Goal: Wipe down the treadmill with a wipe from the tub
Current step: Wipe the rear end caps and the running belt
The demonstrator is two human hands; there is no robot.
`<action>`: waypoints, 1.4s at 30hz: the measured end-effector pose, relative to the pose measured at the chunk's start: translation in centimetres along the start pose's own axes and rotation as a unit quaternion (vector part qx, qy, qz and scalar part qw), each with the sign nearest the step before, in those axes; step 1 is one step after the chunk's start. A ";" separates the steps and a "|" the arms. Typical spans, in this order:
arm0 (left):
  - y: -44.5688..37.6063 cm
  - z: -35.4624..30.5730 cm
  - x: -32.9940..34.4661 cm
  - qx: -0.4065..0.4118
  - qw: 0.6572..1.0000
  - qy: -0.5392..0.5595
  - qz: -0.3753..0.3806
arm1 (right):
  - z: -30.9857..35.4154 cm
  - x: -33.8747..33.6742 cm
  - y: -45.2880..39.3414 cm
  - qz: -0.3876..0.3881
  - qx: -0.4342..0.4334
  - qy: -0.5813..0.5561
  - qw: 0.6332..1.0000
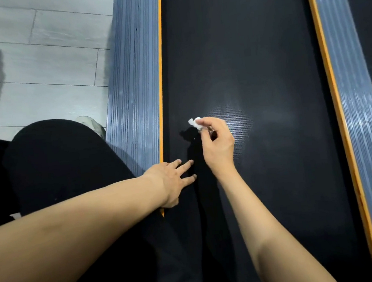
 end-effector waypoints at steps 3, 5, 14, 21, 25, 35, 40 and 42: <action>0.1 0.1 0.0 -0.003 1.000 0.006 -0.006 | -0.9 0.4 0.5 0.014 0.075 -0.045 0.996; 0.2 0.1 -0.1 -0.002 1.000 0.005 -0.011 | -1.0 0.1 0.7 0.027 0.079 -0.021 0.996; 0.2 0.1 -0.4 -0.010 1.000 -0.005 -0.009 | -1.9 1.9 2.1 0.149 -0.156 0.283 0.934; 0.5 0.0 -0.4 -0.011 1.000 -0.001 -0.006 | -0.7 3.4 2.4 0.034 0.057 0.254 0.965; 0.4 0.0 -0.4 -0.011 1.000 -0.004 -0.015 | -0.8 3.3 2.8 0.005 0.070 0.351 0.934; 0.6 0.3 -0.2 -0.007 1.000 0.004 -0.022 | -4.4 -4.8 -1.5 0.005 0.031 0.410 0.912; 0.8 0.3 -0.7 -0.003 0.999 0.010 -0.040 | -2.9 -8.2 -2.3 -0.105 0.014 0.283 0.953; 0.9 0.4 -0.8 -0.001 0.999 0.006 -0.044 | -1.8 -6.8 -1.9 -0.102 -0.029 0.236 0.966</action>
Point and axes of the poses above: each hand's wrist, its own y-axis away from the middle knuckle, its own x-axis out of the palm, z = x × y, the point moved 4 cm from there along -y, towards the middle knuckle, and after that the axes turned 8 degrees about z, right-handed, at the moved point
